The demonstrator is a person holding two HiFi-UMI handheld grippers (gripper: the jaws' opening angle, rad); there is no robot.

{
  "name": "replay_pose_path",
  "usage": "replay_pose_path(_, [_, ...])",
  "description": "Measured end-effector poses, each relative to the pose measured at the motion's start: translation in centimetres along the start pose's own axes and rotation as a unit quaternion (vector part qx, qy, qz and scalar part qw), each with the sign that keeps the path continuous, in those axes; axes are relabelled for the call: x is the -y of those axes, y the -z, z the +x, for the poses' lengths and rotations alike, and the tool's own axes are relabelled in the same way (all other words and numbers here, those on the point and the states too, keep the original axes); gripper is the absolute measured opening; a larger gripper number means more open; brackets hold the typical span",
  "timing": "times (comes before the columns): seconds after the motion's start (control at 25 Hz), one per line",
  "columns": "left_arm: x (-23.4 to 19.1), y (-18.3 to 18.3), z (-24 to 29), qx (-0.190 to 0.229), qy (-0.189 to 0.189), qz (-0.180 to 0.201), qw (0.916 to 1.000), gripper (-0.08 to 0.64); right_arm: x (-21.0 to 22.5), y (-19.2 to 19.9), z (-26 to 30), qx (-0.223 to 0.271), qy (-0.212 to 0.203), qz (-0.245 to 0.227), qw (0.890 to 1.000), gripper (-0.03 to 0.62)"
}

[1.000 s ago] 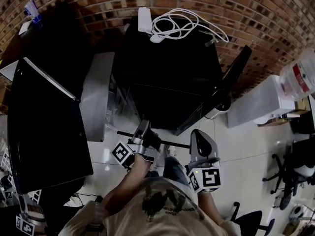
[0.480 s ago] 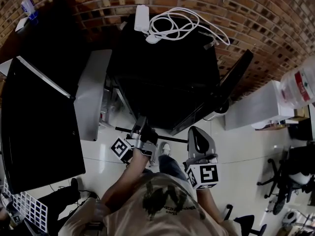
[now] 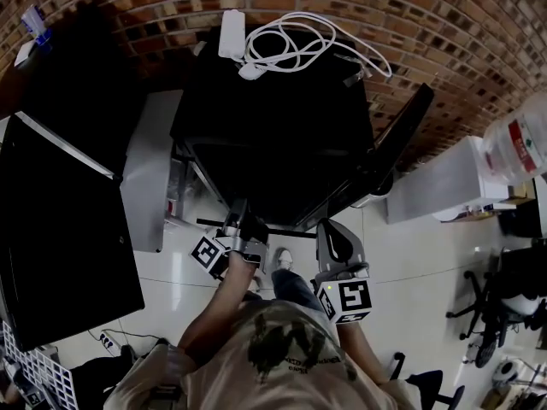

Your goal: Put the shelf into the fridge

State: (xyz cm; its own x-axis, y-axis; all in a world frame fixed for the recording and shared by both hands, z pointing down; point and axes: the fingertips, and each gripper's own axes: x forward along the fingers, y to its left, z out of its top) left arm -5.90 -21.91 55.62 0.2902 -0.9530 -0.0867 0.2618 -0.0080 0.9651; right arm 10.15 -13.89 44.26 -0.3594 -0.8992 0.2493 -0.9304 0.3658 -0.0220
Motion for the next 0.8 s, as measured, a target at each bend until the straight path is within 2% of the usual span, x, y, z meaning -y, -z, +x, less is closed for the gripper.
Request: replay_pose_path(0.8, [-1.2,-0.2,4.0,0.014,-0.005,-0.001,0.9999,0.023,1.1,0.7,2.7,-0.010,-0.013,-0.003,1.000,0.000])
